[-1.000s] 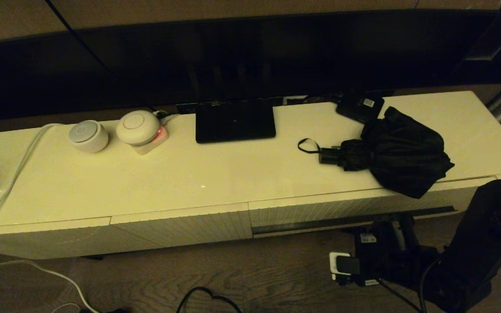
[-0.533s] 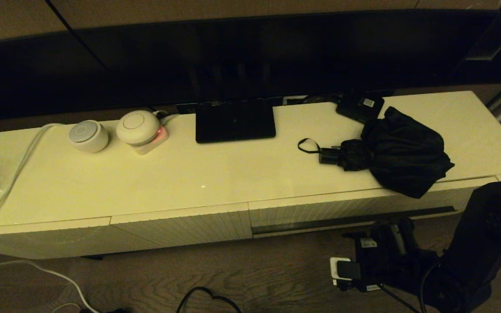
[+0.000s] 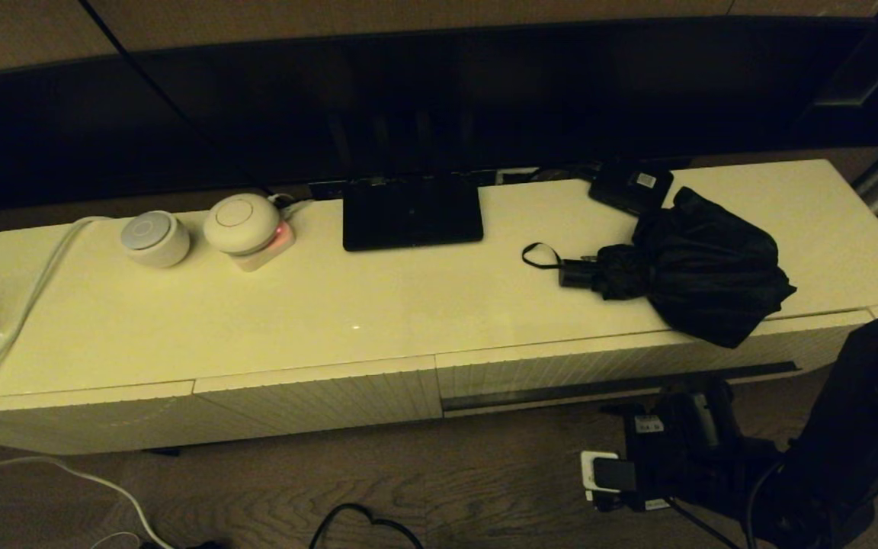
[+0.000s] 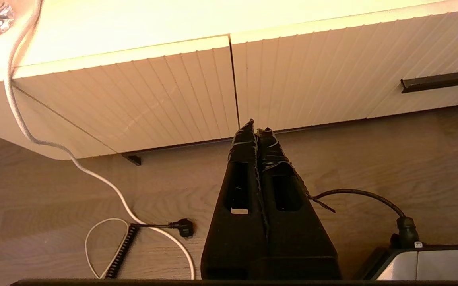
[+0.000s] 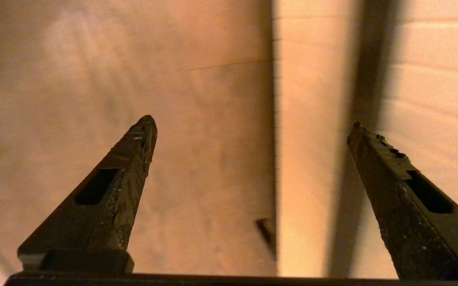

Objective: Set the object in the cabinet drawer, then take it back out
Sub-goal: Open the drawer

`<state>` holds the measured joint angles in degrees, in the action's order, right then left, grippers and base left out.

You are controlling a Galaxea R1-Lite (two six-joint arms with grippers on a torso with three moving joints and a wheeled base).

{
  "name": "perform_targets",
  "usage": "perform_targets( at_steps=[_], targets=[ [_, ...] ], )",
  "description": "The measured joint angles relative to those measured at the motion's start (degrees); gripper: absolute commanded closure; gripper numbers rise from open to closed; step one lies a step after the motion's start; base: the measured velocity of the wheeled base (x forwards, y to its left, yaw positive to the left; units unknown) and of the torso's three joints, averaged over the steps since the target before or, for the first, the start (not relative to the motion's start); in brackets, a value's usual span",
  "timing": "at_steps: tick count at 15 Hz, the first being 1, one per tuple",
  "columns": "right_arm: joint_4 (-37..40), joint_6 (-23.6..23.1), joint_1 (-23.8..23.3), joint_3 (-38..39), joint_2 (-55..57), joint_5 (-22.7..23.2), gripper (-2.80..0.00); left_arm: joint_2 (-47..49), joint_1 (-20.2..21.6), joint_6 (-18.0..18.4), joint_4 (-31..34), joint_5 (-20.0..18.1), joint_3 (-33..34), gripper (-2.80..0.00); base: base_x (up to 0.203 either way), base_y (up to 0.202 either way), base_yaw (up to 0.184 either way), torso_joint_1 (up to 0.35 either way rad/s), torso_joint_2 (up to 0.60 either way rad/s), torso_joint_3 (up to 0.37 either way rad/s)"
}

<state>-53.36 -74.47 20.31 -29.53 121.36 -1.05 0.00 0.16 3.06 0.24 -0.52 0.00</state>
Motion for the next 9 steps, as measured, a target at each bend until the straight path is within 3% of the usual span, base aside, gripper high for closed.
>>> perform_targets(
  at_steps=[9],
  targets=[
    [-7.5, 0.1, -0.1, -2.4, 3.4, -0.1, -2.80, 0.0, 0.0, 0.0, 0.0, 0.0, 0.0, 0.00, 0.000, 0.000, 0.000, 0.000, 0.00, 0.000]
  ],
)
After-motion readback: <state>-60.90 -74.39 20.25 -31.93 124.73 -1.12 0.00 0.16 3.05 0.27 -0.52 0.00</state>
